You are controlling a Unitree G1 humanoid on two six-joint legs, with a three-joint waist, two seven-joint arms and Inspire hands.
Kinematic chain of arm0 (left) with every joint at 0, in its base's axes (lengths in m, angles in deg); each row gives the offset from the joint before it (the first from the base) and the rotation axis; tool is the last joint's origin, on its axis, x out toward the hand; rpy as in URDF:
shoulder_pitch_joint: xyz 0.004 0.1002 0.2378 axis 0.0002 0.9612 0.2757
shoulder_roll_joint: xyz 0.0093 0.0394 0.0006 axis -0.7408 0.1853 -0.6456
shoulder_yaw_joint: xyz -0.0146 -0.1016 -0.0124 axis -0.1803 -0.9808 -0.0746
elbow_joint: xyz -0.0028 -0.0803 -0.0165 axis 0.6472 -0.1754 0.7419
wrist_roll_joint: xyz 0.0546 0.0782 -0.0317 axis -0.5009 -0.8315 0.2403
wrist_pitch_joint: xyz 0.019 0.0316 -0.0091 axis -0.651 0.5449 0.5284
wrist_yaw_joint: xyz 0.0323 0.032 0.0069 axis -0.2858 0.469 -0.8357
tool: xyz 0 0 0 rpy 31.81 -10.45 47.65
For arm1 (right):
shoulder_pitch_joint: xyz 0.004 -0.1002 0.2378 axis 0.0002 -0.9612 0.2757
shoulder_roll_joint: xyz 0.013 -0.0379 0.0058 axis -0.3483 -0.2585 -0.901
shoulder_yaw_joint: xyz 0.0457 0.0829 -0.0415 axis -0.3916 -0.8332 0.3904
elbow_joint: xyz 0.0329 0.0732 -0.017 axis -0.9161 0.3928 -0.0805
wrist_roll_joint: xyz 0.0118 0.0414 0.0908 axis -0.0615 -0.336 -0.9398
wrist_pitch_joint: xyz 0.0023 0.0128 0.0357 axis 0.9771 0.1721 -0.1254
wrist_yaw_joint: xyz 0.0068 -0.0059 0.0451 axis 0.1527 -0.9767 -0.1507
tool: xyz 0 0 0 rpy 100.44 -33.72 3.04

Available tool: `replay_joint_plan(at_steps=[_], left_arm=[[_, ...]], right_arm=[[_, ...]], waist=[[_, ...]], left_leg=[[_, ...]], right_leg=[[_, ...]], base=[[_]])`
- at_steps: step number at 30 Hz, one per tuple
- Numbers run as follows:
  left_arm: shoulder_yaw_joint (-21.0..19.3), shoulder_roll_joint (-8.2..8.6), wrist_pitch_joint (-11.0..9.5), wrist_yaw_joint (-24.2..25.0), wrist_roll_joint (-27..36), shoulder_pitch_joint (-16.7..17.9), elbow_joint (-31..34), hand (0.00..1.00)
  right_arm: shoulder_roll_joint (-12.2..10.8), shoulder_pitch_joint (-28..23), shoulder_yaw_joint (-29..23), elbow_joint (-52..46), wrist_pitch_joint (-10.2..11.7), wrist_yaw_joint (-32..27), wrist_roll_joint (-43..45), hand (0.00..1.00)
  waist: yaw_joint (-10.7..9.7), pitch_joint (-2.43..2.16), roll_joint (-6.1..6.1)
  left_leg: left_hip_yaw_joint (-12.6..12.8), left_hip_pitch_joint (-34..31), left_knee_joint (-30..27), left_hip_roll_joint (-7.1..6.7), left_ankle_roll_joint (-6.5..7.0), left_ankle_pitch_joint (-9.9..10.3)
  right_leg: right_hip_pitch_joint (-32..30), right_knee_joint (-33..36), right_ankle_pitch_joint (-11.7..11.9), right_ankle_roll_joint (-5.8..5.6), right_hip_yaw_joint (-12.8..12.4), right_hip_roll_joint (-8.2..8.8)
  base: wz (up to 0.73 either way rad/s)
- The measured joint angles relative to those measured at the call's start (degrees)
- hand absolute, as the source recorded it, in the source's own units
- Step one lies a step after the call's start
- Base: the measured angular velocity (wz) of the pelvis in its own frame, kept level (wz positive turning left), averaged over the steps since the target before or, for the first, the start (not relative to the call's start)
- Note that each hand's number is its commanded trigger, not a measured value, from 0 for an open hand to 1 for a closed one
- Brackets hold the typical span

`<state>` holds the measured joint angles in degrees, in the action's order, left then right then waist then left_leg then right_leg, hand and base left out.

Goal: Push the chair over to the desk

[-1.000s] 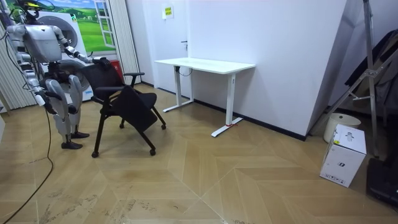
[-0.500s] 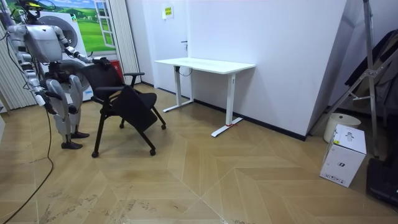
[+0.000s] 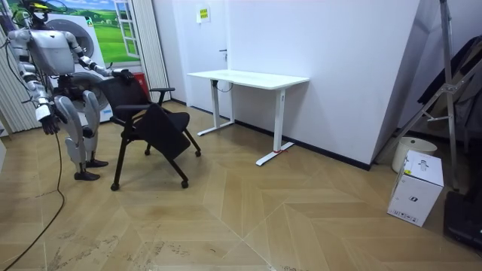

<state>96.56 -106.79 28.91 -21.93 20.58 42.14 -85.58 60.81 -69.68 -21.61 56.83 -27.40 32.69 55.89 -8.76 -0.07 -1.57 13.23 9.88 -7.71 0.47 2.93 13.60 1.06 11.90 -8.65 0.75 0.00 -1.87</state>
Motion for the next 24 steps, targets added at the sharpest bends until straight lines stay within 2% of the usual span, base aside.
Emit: replay_joint_plan(at_steps=[5,9,13,15,19,24], left_arm=[[0.3,-0.41,0.4,0.7,0.1,0.2,1.8,1.0],[0.6,-0.94,0.4,3.0,0.1,0.3,3.6,1.0],[0.6,-2.25,0.6,3.9,0.2,0.4,6.2,1.0],[1.0,-2.92,1.1,4.7,0.1,0.4,7.4,1.0],[1.7,-3.36,1.2,5.2,0.4,0.2,7.7,1.0],[1.7,-3.71,1.1,6.0,0.9,0.1,7.7,1.0]], right_arm=[[-0.1,-0.5,0.8,-15.9,-0.6,-4.7,11.7,0.0],[-0.1,-0.6,2.6,-24.8,-0.6,-5.3,20.5,0.0],[0.2,-0.5,5.4,-30.8,-0.8,-6.0,23.7,0.0],[0.3,-0.6,7.0,-33.5,-1.0,-6.1,25.8,0.0],[2.0,-0.6,10.7,-37.4,-1.3,-5.5,27.1,0.0],[2.5,-0.5,12.0,-42.0,-1.3,-4.6,27.1,0.0]], waist=[[0.5,-0.08,0.21],[1.5,-0.13,0.77],[2.2,-0.17,1.14],[2.8,-0.03,1.59],[3.0,-0.08,1.78],[3.0,-0.01,1.85]], left_leg=[[0.2,-0.4,-0.1,0.04,-0.01,0.0],[0.7,-0.4,-0.1,0.14,-0.01,0.0],[0.8,-1.4,-0.1,0.1,-0.01,0.0],[0.7,-1.6,-0.1,0.13,-0.01,0.0],[0.7,-1.5,-0.2,0.13,-0.01,0.0],[0.7,-1.1,-0.2,0.24,-0.01,0.0]], right_leg=[[-0.1,0.2,0.0,0.06,-0.1,-0.04],[-0.6,0.3,0.1,0.08,-0.3,-0.11],[-1.7,0.9,0.1,0.12,-0.7,-0.21],[-1.9,1.1,0.1,0.14,-0.8,-0.22],[-1.7,1.1,0.1,0.13,-0.8,-0.18],[-1.3,1.0,0.1,0.17,-0.9,-0.27]], base=[[-0.01],[-0.04],[-0.06],[-0.02],[0.0],[0.0]])
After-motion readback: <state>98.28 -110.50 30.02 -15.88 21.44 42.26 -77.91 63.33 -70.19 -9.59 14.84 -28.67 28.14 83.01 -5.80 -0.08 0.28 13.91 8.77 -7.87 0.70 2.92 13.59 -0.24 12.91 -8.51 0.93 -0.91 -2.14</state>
